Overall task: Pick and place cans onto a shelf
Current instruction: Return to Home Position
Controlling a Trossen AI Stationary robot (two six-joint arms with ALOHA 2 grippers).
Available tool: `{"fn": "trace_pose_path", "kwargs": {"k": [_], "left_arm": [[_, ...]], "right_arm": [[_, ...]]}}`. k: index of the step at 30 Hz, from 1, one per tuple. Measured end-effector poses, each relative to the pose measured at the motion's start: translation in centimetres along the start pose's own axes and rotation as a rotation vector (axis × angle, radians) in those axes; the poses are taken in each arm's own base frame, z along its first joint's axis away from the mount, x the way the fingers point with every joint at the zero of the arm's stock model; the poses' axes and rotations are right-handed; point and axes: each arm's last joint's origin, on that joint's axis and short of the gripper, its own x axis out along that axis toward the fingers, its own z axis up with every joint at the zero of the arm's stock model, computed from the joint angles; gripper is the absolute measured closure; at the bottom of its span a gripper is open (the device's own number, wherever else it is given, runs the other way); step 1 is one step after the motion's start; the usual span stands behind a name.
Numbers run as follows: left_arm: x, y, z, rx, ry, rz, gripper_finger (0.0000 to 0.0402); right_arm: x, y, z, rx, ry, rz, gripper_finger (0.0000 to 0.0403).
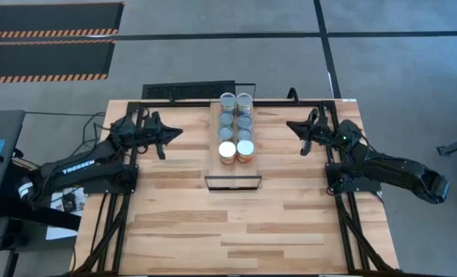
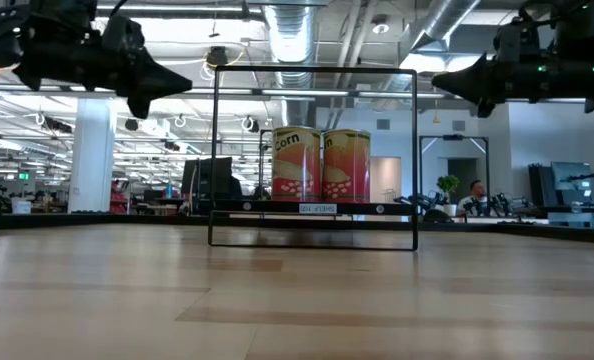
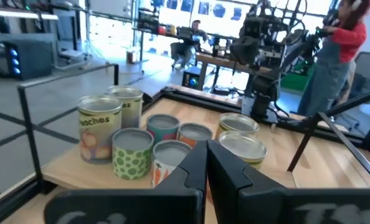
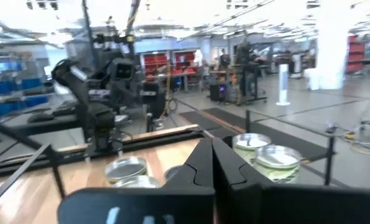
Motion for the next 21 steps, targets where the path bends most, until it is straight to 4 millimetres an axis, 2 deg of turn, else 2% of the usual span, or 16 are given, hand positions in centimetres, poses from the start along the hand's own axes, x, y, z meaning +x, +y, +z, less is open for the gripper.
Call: {"fn": "trace_pose_path", "kwargs": {"k": [8,13,15,21], "left_arm": [[-1.9,-0.4,-1.5,-0.023,-0.071,0.031,0.0401],[-3.0,-0.7,-2.3,-0.044,-0.112,0.030,0.0401],[-3.4,-0.8,-2.7,-0.066,-0.106,0.031,0.0401],[-4.9,-1.1,-3.7,-0.088,-0.077,0.094,0.0401]], "right_arm": [[0.4,0.9,-0.5,0.015,0.009,-0.042,0.0400],[-1.0,1.2,-2.6,0.051,-0.018,-0.050,0.0400],[-1.4,1.2,-2.6,0.068,-0.061,-0.049,0.0400],[-1.8,1.3,-2.6,0.065,-0.038,-0.047,0.0400]]}}
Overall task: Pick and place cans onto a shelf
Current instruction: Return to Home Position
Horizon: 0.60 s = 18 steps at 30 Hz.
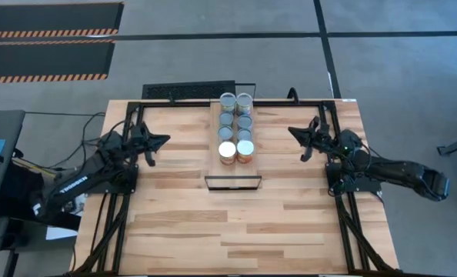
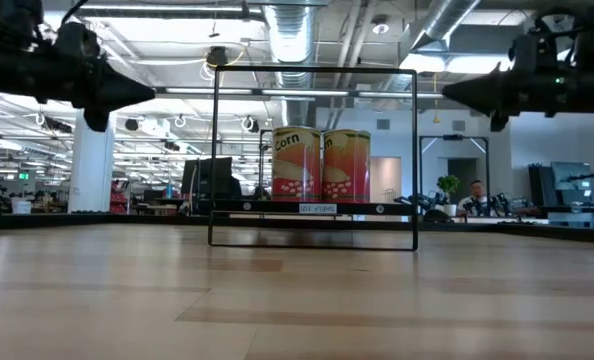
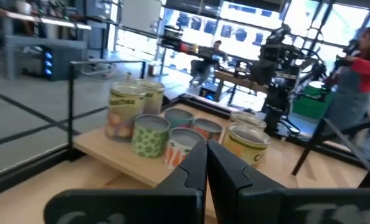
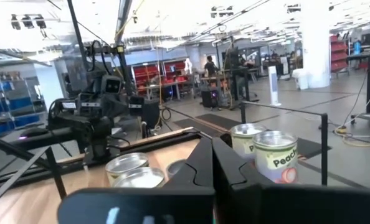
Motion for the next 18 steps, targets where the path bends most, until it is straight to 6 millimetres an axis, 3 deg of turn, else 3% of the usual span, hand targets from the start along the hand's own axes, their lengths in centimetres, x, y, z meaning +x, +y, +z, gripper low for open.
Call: {"fn": "trace_pose_path", "kwargs": {"k": [9,18], "left_arm": [[-0.4,0.3,-1.4,0.003,0.062,0.054,0.0401],[-0.3,0.7,-1.4,0.063,0.037,0.181,0.0401]], "right_arm": [[-0.1,0.1,-0.3,0.045,0.035,0.003,0.0396],[-0.2,0.0,-1.4,0.078,0.145,-0.014,0.0386]]}}
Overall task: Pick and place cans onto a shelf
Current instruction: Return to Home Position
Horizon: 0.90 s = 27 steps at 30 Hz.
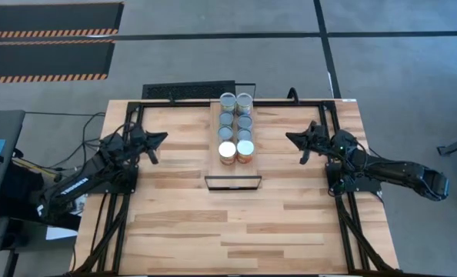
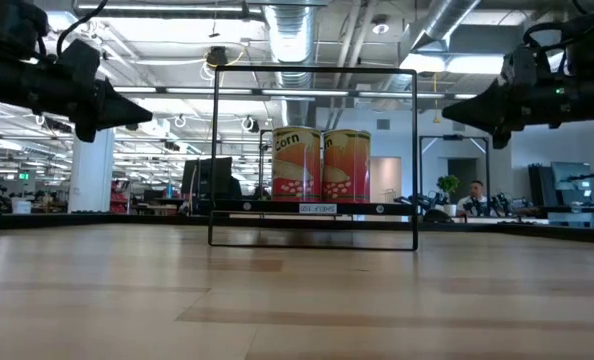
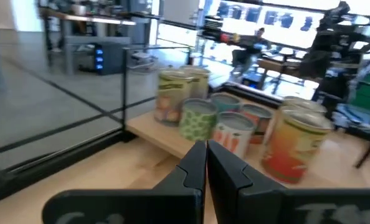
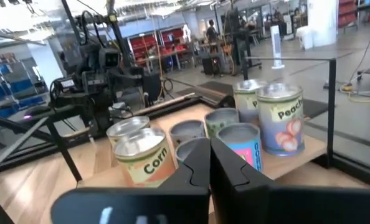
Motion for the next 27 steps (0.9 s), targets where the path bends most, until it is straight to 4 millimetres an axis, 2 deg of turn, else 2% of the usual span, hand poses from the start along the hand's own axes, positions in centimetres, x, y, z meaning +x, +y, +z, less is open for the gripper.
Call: {"fn": "trace_pose_path", "kwargs": {"k": [6,13,16,19,22,27], "left_arm": [[0.0,0.4,-0.1,-0.006,-0.009,0.139,0.0401],[0.0,0.5,0.0,-0.022,-0.005,0.183,0.0401],[0.0,0.5,-0.1,-0.015,-0.002,0.180,0.0401],[0.0,0.6,-0.1,0.090,0.006,0.188,0.0401],[0.0,0.6,-0.1,0.086,0.006,0.187,0.0401],[0.0,0.5,-0.1,0.135,0.015,0.162,0.0401]], "right_arm": [[-0.1,-0.3,-1.0,0.016,0.100,-0.027,0.0379],[-0.2,-0.4,-1.8,0.027,0.187,-0.045,0.0378],[-0.1,-0.4,-1.6,0.024,0.165,-0.039,0.0381],[-0.1,0.0,-0.9,-0.017,0.099,0.015,0.0385],[-0.3,0.6,-0.1,-0.088,0.015,0.071,0.0386],[-0.9,1.4,0.2,-0.143,-0.028,0.130,0.0379]]}}
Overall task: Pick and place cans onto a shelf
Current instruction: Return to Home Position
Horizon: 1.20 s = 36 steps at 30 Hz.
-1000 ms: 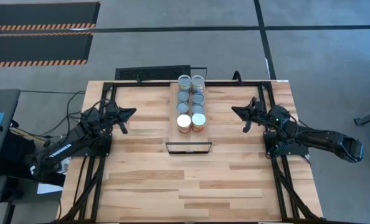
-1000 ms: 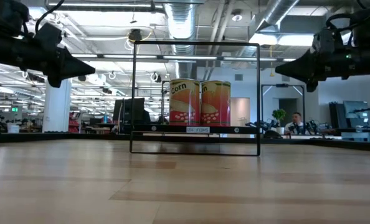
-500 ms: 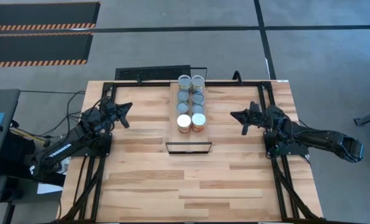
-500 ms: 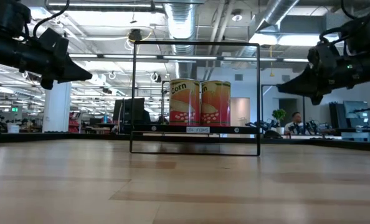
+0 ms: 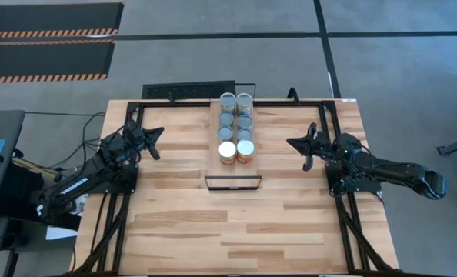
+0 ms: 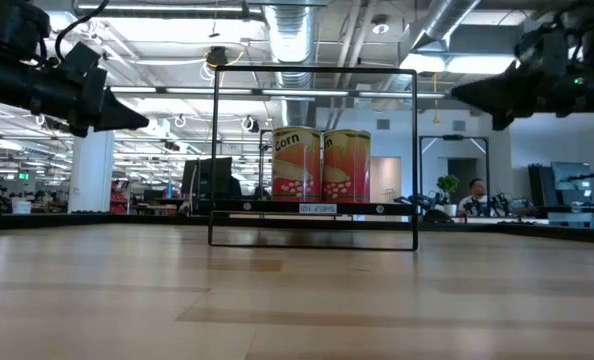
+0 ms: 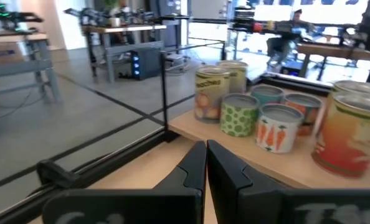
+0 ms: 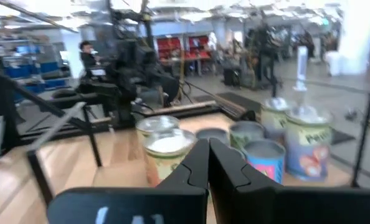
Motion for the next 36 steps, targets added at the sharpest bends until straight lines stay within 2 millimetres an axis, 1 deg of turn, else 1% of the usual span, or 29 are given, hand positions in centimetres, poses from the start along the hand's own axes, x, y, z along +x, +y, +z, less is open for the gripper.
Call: {"fn": "trace_pose_path", "kwargs": {"k": [5,9,11,13,15,19,26,36], "left_arm": [[0.0,-0.2,0.0,0.017,0.005,-0.058,0.0401],[0.0,-0.2,0.0,0.017,0.006,-0.077,0.0401],[0.0,-0.2,0.0,0.018,0.006,-0.078,0.0401],[0.0,-0.2,0.0,0.021,0.005,-0.082,0.0401],[0.0,-0.2,0.0,0.028,0.006,-0.081,0.0401],[0.0,-0.2,-0.1,0.031,0.010,-0.080,0.0401],[0.0,-0.2,-0.1,0.036,0.013,-0.079,0.0401],[0.0,-0.2,-0.1,0.037,0.013,-0.079,0.0401]], "right_arm": [[-0.7,0.8,1.0,-0.100,-0.102,0.013,0.0377],[-1.6,1.2,1.1,-0.118,-0.123,0.032,0.0380],[-2.0,1.3,0.8,-0.101,-0.101,0.044,0.0381],[-2.0,1.4,0.5,-0.086,-0.068,0.060,0.0382],[-1.9,1.5,0.5,-0.088,-0.077,0.048,0.0382],[-1.9,1.2,0.0,-0.065,-0.018,-0.021,0.0378],[-1.9,1.2,-0.9,-0.043,0.077,-0.021,0.0377],[-1.9,1.2,-1.1,-0.042,0.092,-0.022,0.0377]]}}
